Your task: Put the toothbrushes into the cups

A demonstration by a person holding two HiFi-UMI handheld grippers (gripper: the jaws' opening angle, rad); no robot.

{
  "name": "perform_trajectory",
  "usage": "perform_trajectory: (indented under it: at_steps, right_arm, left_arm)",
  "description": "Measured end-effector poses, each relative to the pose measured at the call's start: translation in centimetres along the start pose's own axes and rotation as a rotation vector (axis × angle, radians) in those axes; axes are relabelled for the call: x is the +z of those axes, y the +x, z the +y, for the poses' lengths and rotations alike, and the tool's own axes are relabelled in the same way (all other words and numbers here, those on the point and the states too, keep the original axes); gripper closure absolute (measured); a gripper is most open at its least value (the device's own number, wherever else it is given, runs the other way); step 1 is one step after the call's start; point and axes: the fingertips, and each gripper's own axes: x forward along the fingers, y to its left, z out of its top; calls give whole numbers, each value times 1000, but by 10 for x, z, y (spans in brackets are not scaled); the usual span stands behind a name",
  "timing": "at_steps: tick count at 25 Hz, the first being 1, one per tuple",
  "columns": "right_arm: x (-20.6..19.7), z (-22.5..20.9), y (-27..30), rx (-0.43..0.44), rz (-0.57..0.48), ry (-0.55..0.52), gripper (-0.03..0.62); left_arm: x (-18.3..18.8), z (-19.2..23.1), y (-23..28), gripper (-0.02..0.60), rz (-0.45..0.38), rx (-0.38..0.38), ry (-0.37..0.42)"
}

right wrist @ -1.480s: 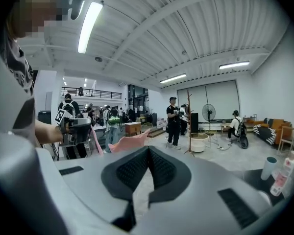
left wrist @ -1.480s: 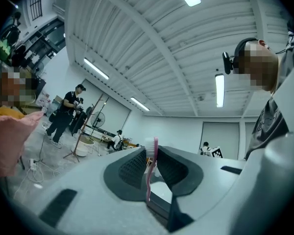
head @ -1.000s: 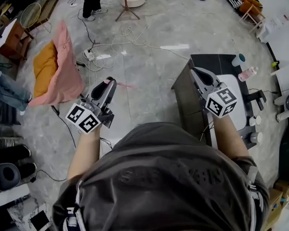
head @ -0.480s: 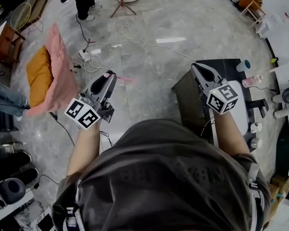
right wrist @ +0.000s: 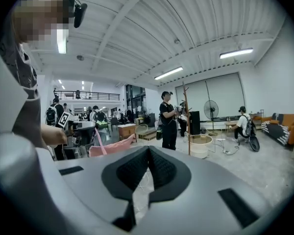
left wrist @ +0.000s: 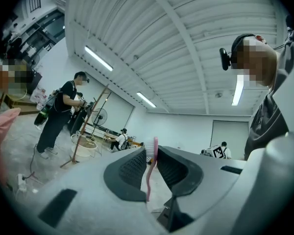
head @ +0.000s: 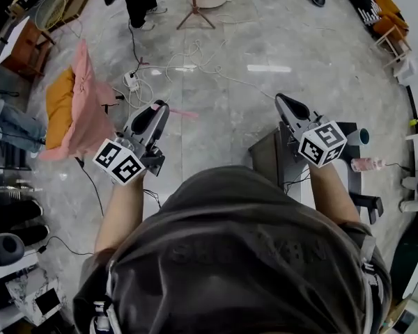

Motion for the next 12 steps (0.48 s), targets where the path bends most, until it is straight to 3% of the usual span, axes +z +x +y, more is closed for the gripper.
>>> perform_trajectory:
  at_steps: [5, 12]
  right_arm:
    - [1, -70, 10, 8, -3, 17, 600]
    - [0, -95, 23, -80, -20, 58, 601]
  left_arm:
    - [0, 3, 55, 522, 4, 40, 1]
    - [9, 32, 99, 522, 38, -23, 18]
